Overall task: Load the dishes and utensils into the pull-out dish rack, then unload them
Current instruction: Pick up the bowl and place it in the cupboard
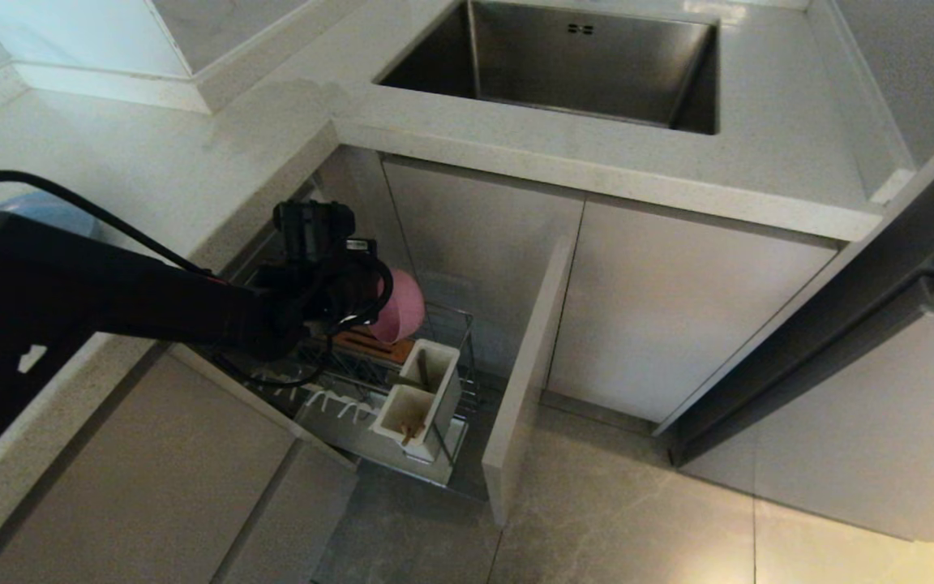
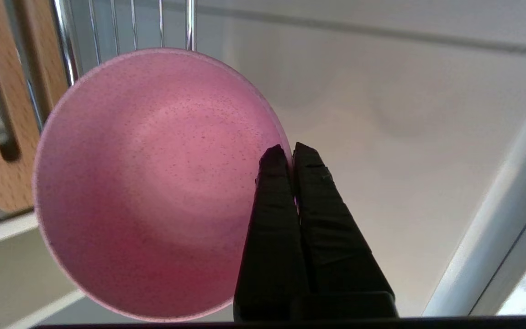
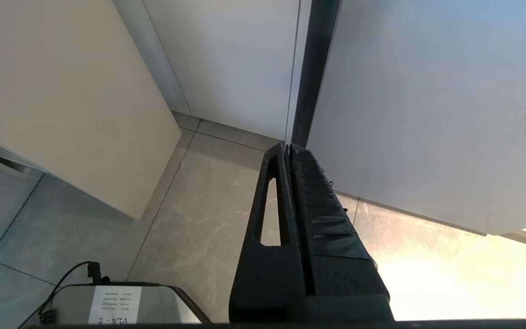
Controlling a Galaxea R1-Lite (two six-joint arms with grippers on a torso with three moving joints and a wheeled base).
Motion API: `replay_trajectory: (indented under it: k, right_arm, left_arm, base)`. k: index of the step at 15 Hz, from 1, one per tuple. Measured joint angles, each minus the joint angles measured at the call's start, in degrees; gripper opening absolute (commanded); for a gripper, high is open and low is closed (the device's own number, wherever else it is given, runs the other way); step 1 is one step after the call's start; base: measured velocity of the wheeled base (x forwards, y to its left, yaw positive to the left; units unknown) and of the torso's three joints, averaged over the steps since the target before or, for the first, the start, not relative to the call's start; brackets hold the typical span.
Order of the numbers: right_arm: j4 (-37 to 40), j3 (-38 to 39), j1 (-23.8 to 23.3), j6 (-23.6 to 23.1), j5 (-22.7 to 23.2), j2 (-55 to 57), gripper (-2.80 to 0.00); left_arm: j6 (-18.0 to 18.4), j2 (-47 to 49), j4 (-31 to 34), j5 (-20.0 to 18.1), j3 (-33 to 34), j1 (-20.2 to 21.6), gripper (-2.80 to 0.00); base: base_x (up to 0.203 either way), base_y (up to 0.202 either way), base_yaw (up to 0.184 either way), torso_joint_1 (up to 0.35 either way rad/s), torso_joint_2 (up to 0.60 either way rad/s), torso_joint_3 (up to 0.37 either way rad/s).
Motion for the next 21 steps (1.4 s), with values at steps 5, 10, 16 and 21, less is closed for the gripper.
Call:
replay_trajectory:
  k: [5,10,16,21]
  right_arm:
    - [0.02,0.00,0.00,0.00,0.00,0.00,-2.80]
    - [0.02,0.00,0.00,0.00,0.00,0.00,-2.80]
    - [0.02,0.00,0.00,0.00,0.00,0.00,-2.80]
    - [0.02,0.00,0.00,0.00,0.00,0.00,-2.80]
  left_arm:
    - [0.17,1.54,-2.43,-3.66,-1.14,0.32,-2.80]
    - [0.44,2.73,-5.51,-3.96,-1.73,1.05,-2.80]
    - [0.59,5.46,-10.02,-1.44,-3.62,1.19,-2.80]
    - [0.48,7.20,-10.84,-0.32,-3.72,1.42,-2.80]
  base:
    - [0.000,0.000,0.000,0.000,0.00,0.000]
    - [0.000,0.000,0.000,0.000,0.00,0.000]
    - [0.000,0.000,0.000,0.000,0.00,0.000]
    - [0.000,0.000,0.000,0.000,0.00,0.000]
